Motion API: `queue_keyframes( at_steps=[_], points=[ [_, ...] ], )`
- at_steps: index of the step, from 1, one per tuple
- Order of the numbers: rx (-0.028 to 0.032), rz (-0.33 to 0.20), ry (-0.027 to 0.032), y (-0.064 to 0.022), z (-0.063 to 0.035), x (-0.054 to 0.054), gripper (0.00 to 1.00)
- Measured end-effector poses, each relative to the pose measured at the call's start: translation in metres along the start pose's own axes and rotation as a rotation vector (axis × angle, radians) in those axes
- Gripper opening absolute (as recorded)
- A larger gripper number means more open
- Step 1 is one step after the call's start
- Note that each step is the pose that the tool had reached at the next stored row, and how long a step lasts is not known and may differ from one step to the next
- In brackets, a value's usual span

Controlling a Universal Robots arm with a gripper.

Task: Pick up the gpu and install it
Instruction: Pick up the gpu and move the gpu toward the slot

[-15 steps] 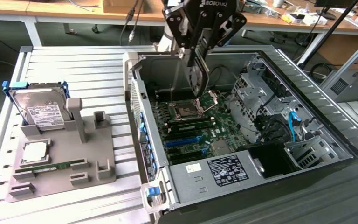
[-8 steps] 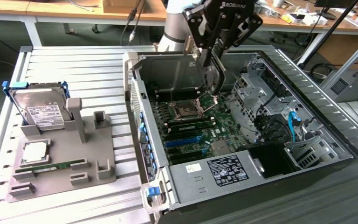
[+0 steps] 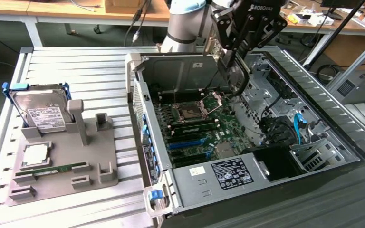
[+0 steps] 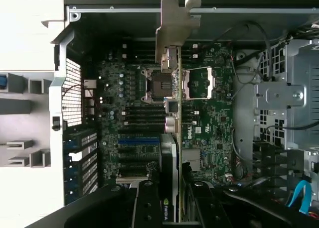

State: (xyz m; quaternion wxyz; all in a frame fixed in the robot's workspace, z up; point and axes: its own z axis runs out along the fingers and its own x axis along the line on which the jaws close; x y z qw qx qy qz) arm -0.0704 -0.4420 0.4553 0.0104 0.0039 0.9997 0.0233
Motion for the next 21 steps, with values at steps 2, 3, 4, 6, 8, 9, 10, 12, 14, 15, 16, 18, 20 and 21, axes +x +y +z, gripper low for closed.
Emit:
queue_keyframes(
  at_steps=[2,3,4,6,8,9,10,12,14,15,16,18,20,21],
  points=[
    [0.0001,0.000,0.0001,0.0001,0.0003,-0.009,0.27],
    [0.0000,0.000,0.0001,0.0001,0.0005,-0.013,0.27],
    [0.0000,0.000,0.0001,0.0001,0.0006,-0.018,0.27],
    [0.0001,0.000,0.0001,0.0001,0.0007,-0.022,0.27],
    [0.0001,0.000,0.0001,0.0001,0.0007,-0.022,0.27],
    [-0.0001,0.000,0.0001,0.0001,0.0010,-0.022,0.27],
    [-0.0004,0.000,-0.0001,0.0001,0.0025,-0.022,0.27],
    [-0.0001,0.000,0.0001,-0.0001,0.0060,-0.022,0.27],
    [-0.0002,0.000,0.0001,-0.0003,0.0097,-0.022,0.27],
    [-0.0002,0.000,0.0001,-0.0004,0.0115,-0.022,0.27],
    [-0.0003,0.000,0.0001,-0.0004,0.0136,-0.022,0.27],
    [-0.0003,-0.001,0.0001,-0.0008,0.0199,-0.022,0.27],
    [-0.0002,-0.001,0.0001,-0.0009,0.0242,-0.022,0.27],
    [-0.0002,-0.001,0.0002,-0.0011,0.0285,-0.022,0.27]
  ],
)
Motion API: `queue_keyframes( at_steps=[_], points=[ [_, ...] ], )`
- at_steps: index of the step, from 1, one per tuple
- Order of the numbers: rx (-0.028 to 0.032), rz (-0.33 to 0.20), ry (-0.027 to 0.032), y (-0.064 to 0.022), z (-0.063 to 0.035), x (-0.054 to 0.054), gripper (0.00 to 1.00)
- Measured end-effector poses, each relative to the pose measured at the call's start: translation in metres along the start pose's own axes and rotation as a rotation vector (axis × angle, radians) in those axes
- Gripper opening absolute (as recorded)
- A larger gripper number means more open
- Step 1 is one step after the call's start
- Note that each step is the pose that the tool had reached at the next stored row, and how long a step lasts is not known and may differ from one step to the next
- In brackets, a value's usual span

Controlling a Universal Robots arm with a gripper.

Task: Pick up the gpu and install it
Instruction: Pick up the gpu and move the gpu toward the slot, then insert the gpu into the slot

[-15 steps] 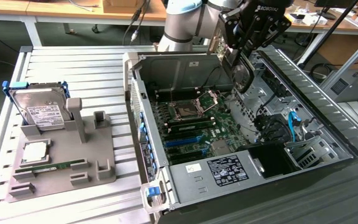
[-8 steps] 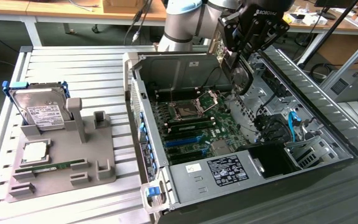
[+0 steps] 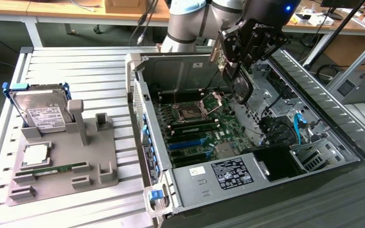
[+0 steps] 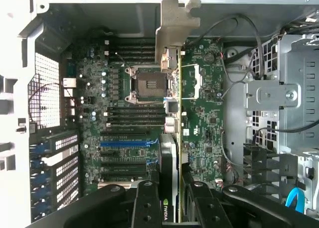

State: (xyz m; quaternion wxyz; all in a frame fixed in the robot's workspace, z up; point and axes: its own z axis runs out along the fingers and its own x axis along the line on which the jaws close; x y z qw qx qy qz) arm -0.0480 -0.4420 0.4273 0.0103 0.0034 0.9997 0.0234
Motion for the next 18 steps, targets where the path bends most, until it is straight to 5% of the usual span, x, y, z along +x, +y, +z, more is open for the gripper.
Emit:
queue_keyframes(
  at_steps=[18],
  points=[
    [-0.0003,-0.010,0.0005,-0.0001,0.0029,0.0000,0.27]
  ],
)
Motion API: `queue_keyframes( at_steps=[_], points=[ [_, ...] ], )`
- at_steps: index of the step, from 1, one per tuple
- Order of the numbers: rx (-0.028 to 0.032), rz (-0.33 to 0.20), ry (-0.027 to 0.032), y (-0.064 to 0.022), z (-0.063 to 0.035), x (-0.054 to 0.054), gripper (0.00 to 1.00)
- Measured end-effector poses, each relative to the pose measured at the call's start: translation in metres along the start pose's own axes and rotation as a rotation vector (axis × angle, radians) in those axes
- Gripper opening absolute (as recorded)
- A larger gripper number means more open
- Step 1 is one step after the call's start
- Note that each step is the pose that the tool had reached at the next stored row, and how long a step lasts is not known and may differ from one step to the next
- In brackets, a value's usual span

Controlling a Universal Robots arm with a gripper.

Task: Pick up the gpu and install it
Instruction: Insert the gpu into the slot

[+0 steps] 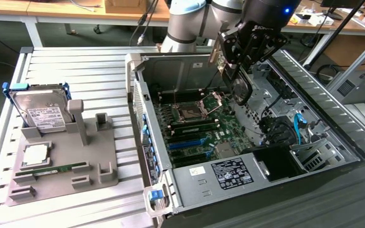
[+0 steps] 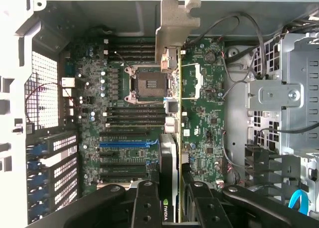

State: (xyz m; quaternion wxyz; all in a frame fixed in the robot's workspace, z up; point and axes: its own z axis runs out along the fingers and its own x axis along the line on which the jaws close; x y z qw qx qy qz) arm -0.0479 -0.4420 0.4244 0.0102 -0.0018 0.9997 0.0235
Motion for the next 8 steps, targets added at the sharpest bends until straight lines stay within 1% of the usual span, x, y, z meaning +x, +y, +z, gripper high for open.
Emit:
queue_keyframes(
  at_steps=[5,6,8],
  points=[
    [-0.0002,-0.095,0.0043,0.0000,0.0000,0.0000,0.27],
    [0.0005,-0.112,0.0051,0.0000,0.0001,-0.0001,0.27],
    [0.0041,-0.155,0.0075,0.0000,0.0000,-0.0001,0.27]
  ],
)
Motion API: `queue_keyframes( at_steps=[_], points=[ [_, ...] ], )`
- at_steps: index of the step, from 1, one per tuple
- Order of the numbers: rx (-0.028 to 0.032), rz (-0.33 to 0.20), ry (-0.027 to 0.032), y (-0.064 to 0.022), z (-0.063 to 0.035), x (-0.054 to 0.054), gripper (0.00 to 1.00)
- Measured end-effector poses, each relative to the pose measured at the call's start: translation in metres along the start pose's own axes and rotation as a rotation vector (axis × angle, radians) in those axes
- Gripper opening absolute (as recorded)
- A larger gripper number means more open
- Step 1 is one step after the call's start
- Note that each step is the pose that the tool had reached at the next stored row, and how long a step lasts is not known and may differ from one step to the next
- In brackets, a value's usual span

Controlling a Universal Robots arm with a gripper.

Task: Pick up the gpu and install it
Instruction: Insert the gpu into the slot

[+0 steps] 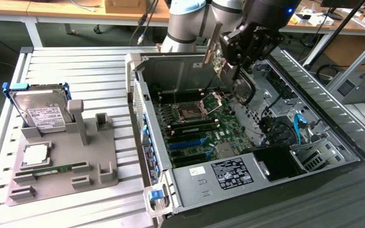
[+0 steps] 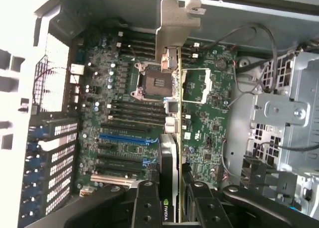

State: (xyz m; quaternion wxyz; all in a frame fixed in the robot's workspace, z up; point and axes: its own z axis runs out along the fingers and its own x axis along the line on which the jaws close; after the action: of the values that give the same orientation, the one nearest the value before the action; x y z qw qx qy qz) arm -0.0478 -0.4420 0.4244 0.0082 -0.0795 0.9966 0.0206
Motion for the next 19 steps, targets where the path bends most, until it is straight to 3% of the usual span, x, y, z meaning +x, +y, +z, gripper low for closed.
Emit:
queue_keyframes(
  at_steps=[19],
  points=[
    [0.0235,-0.369,0.0198,0.0000,0.0006,0.0000,0.27]
  ],
)
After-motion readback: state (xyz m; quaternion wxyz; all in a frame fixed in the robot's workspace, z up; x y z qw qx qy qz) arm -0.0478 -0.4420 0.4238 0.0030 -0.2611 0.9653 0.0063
